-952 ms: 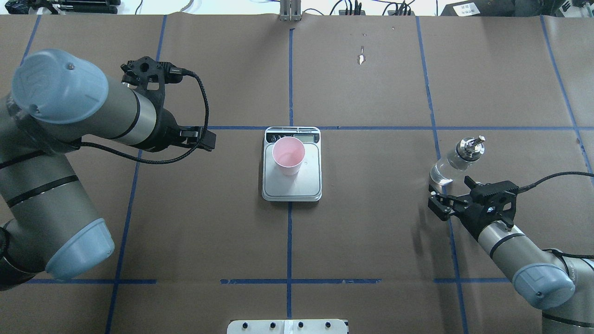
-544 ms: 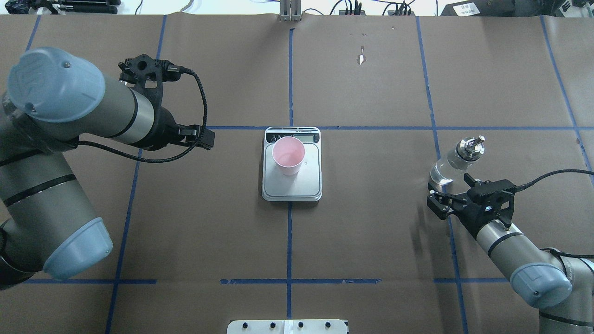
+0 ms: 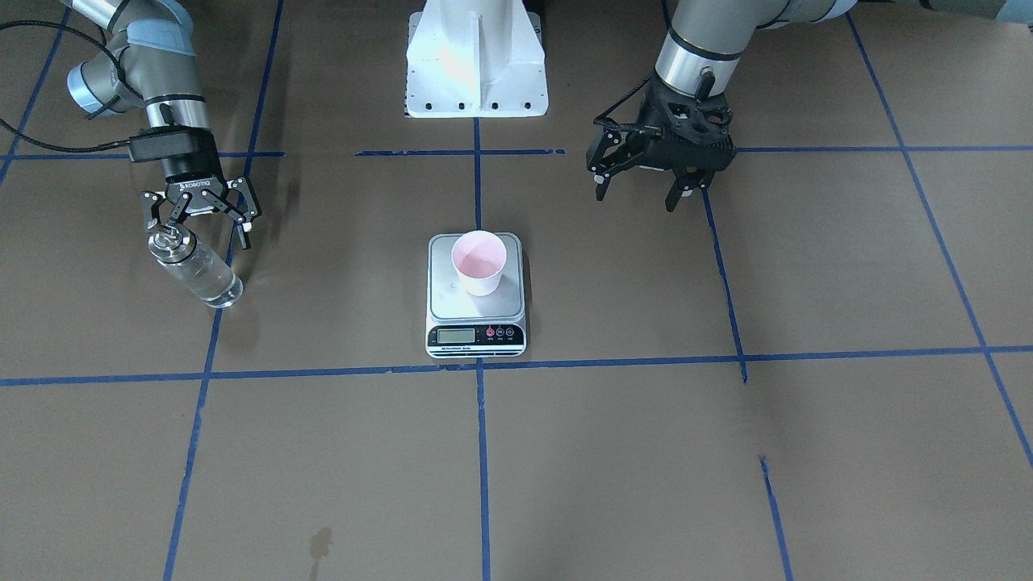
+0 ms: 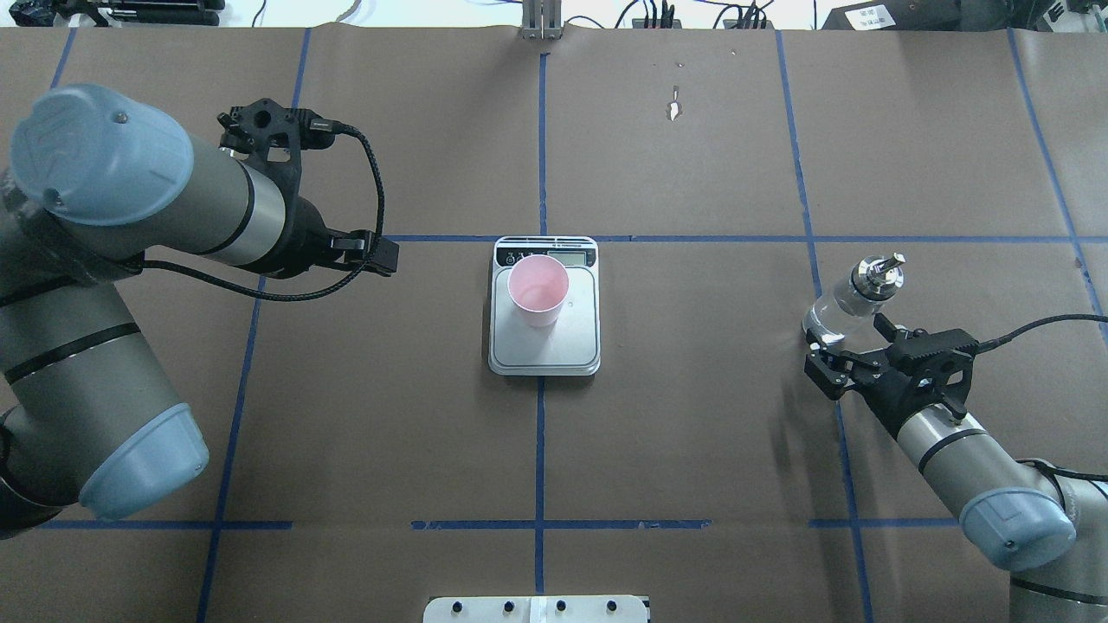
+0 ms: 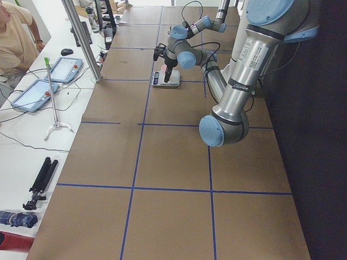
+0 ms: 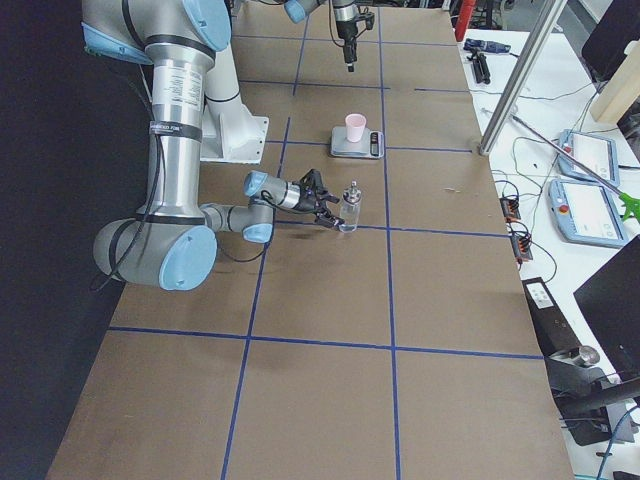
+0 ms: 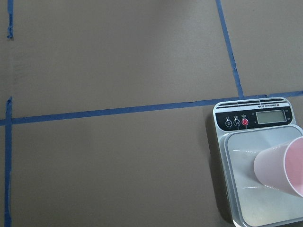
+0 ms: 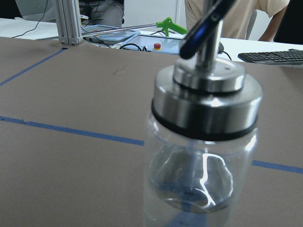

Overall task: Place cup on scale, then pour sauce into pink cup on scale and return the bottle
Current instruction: 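Lift the glass bottle upright with the right gripper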

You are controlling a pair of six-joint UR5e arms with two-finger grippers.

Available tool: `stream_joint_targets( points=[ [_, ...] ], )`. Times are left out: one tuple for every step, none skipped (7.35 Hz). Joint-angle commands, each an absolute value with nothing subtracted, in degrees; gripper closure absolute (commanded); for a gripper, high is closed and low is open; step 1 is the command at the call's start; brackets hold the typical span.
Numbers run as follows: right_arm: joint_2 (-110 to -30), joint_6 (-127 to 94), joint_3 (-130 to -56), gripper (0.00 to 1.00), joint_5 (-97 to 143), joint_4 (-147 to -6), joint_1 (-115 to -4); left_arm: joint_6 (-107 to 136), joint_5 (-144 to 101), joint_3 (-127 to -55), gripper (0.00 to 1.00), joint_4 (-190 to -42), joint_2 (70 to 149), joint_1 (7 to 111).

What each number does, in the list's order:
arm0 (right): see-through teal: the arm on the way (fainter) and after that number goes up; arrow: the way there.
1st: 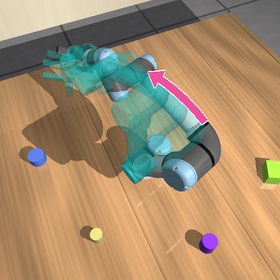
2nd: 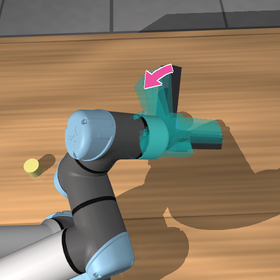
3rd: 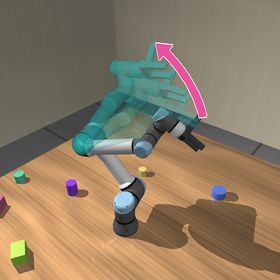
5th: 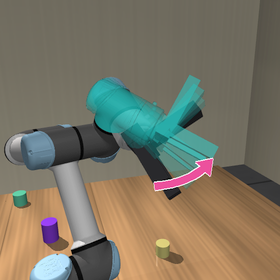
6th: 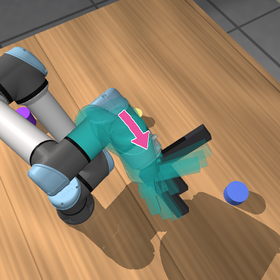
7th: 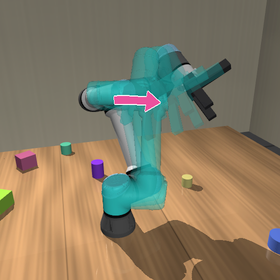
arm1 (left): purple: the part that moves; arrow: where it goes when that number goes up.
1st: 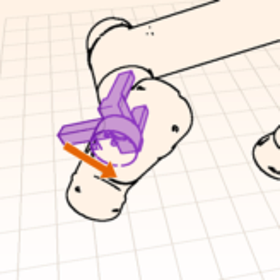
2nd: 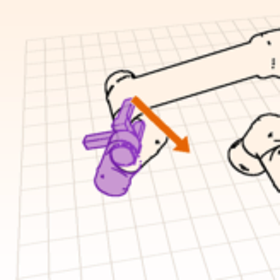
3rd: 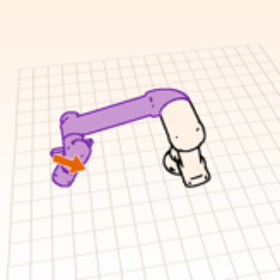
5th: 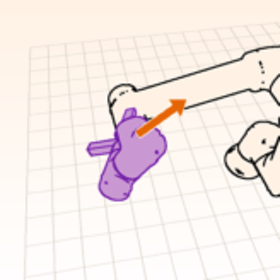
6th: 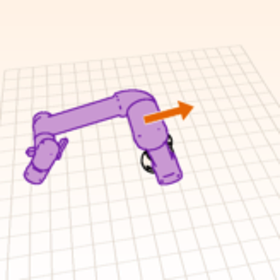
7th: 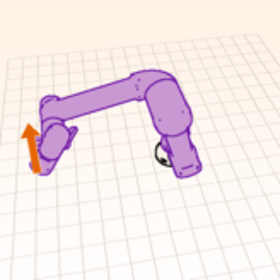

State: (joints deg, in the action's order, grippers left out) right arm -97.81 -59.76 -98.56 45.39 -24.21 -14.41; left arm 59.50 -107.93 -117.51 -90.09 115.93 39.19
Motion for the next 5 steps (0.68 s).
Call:
stream_joint_targets(
  points=[
    [-97.7,-62.6,-97.7,0.00,45.4,-23.9,-15.2,59.5,-107.9,-117.5,0.00,-90.1,115.9,39.3],
    [-97.6,-62.9,-97.6,0.00,45.4,-24.0,-15.2,59.5,-107.9,-117.6,0.00,-90.1,115.9,39.3],
    [-97.5,-62.9,-97.5,0.00,45.4,-24.0,-15.4,59.5,-107.9,-117.5,0.00,-90.0,115.9,39.3],
    [-96.8,-62.9,-97.2,0.00,45.5,-24.1,-15.6,59.5,-107.9,-117.6,0.00,-90.0,115.9,39.3],
    [-95.6,-62.9,-95.4,0.00,45.5,-24.1,-15.9,59.5,-107.9,-117.6,0.00,-89.9,115.9,39.4]
  ],
)
